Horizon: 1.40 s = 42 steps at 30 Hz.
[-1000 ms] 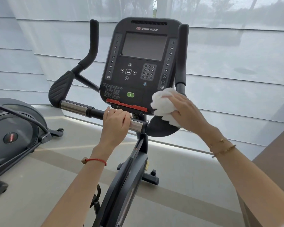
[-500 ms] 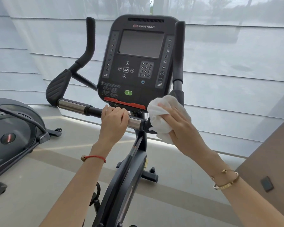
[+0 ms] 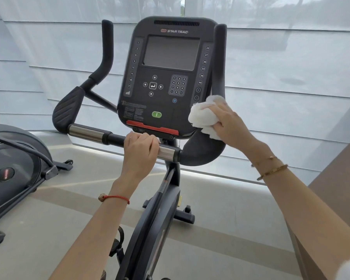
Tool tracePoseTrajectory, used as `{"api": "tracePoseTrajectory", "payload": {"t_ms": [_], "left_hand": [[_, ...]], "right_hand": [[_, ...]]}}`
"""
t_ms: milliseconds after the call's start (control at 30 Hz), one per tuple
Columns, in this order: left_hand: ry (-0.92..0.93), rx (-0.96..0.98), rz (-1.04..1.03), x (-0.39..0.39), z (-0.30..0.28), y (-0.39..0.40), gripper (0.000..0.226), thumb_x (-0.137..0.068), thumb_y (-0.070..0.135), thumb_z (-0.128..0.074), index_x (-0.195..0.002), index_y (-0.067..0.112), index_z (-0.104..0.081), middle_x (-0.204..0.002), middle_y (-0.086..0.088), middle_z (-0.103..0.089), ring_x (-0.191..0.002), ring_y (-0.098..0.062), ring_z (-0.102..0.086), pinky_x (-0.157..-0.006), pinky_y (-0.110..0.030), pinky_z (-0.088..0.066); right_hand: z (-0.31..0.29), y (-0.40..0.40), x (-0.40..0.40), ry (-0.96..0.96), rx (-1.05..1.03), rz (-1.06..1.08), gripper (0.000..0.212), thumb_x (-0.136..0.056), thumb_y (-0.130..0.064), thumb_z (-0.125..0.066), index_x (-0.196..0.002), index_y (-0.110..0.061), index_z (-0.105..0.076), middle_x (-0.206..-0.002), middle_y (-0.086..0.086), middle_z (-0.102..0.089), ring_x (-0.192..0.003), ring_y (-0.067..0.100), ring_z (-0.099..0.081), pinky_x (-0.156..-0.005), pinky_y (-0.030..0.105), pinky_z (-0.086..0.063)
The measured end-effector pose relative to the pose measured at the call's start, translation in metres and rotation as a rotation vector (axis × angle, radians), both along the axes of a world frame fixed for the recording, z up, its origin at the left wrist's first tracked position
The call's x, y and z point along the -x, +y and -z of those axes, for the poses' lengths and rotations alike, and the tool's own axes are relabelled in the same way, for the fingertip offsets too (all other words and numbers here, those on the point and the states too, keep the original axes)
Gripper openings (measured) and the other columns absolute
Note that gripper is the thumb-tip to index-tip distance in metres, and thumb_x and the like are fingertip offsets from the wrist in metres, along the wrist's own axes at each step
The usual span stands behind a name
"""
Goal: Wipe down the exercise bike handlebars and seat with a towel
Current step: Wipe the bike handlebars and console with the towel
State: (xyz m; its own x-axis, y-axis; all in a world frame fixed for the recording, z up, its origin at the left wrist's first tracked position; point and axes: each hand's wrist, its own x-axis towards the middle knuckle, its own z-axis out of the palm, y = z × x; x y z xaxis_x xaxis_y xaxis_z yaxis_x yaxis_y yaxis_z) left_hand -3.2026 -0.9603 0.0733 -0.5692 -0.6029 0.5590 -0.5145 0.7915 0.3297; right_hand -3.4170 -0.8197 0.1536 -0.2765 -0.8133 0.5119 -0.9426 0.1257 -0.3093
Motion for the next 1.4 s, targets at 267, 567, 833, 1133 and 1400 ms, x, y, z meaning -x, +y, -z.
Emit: {"api": "tracePoseTrajectory", "payload": {"t_ms": [267,567,833,1133,1400], "left_hand": [[-0.016,0.014,0.014,-0.002,0.001,-0.002,0.040,-0.095,0.031,-0.021,-0.076,0.019,-0.054,-0.073,0.005,-0.056,-0.081,-0.019,-0.041,-0.086,-0.031,-0.028],[-0.067,0.055,0.008,-0.004,0.000,-0.004,0.034,-0.095,0.028,-0.025,-0.078,0.020,-0.054,-0.075,0.006,-0.055,-0.078,-0.018,-0.040,-0.083,-0.029,-0.028],[0.093,-0.039,0.156,-0.018,-0.006,-0.017,0.036,-0.101,0.027,-0.031,-0.112,0.019,-0.065,-0.105,0.005,-0.065,-0.104,-0.014,-0.053,-0.101,-0.031,-0.038],[-0.040,-0.001,-0.067,-0.055,-0.002,-0.065,0.044,-0.098,0.035,-0.026,-0.106,0.017,-0.065,-0.113,0.001,-0.064,-0.122,-0.021,-0.047,-0.118,-0.046,-0.012],[-0.142,0.081,-0.086,-0.062,-0.002,-0.071,0.056,-0.092,0.034,-0.009,-0.096,0.017,-0.063,-0.096,-0.002,-0.065,-0.104,-0.024,-0.055,-0.113,-0.041,-0.019]], "right_hand": [[0.037,0.049,-0.054,0.134,0.033,-0.248,0.039,-0.099,-0.005,-0.048,-0.138,-0.008,-0.051,-0.148,0.003,-0.045,-0.143,0.022,-0.032,-0.116,0.043,-0.030],[0.012,0.004,-0.011,0.107,0.026,-0.049,0.038,-0.091,-0.007,-0.048,-0.126,-0.015,-0.060,-0.137,0.003,-0.055,-0.133,0.027,-0.042,-0.109,0.044,-0.035],[0.049,0.033,-0.074,0.177,0.100,-0.235,0.038,-0.096,-0.004,-0.051,-0.133,-0.004,-0.056,-0.143,0.008,-0.051,-0.143,0.025,-0.033,-0.118,0.046,-0.025],[0.059,-0.013,-0.103,0.576,-0.120,-0.034,0.053,-0.099,-0.037,-0.032,-0.141,-0.008,-0.044,-0.141,0.014,-0.049,-0.129,0.035,-0.046,-0.112,0.048,-0.031],[0.039,-0.081,-0.136,0.455,-0.288,-0.018,0.049,-0.099,-0.046,-0.041,-0.136,-0.013,-0.040,-0.107,0.004,-0.060,-0.077,0.022,-0.062,-0.068,0.034,-0.054]]}}
